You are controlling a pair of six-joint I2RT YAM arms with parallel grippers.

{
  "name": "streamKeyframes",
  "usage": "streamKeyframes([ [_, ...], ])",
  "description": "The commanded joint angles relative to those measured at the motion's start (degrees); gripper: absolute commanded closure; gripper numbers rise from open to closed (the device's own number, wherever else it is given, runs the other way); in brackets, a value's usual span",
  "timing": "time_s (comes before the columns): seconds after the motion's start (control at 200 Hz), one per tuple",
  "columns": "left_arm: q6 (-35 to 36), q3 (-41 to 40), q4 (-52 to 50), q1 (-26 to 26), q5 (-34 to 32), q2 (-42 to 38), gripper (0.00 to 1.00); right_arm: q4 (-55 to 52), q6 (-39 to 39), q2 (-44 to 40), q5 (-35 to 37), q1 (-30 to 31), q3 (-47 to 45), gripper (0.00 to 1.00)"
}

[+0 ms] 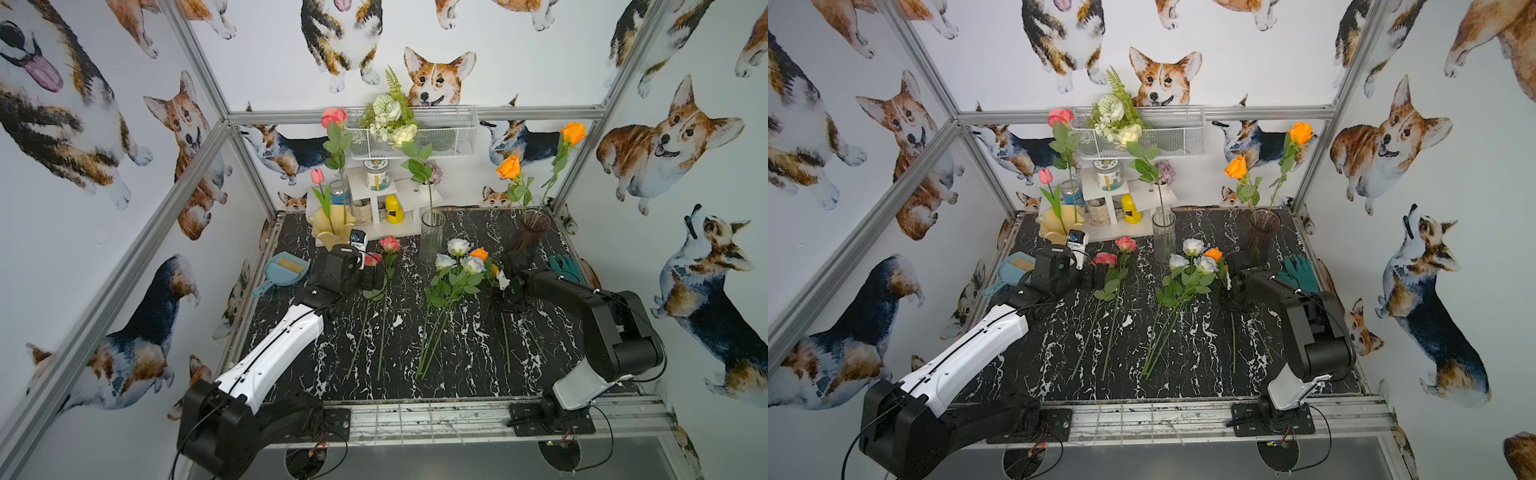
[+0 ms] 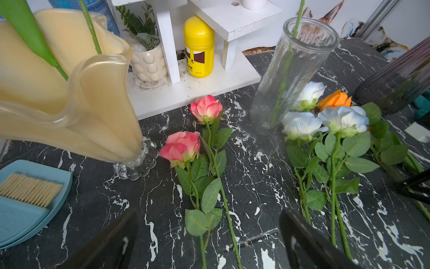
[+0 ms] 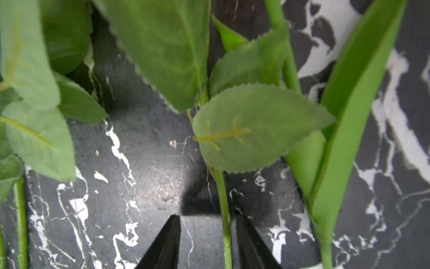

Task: Arrange the flowers in different vases according to their variety
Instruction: Pick up the flower at the center of the board.

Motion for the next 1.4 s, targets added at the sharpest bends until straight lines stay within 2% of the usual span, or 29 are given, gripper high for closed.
streamKeyframes([
  [0.0, 0.4, 0.6, -0.2, 0.1, 0.1, 0.1, 0.00, -2.3, -0.8, 1.4, 0.8, 0.0, 1.5, 0.63],
  [0.18, 0.4, 0.7, -0.8, 0.1, -0.1, 0.3, 0.00, -3.3, -1.5, 3.1, 0.9, 0.2, 1.7, 0.71],
  [0.49, 0.3, 1.1, -1.2, 0.1, -0.1, 0.7, 0.00, -1.9, -1.9, 4.2, -0.2, 1.3, 0.2, 1.00],
  [0.841, 0.2, 1.3, -2.2, 0.1, -0.3, 1.9, 0.00, 0.2, -0.3, -3.0, -0.9, 2.2, 1.4, 1.00],
  [1.151, -0.5, 1.6, -3.2, 0.0, 0.7, 3.8, 0.00, 0.0, 1.8, -11.2, 2.0, 2.3, 2.4, 1.00],
  [1.396, -2.3, 1.6, -4.0, 0.0, 4.1, 5.1, 0.00, 3.9, 1.2, -22.5, 3.6, 2.3, 1.3, 1.00],
])
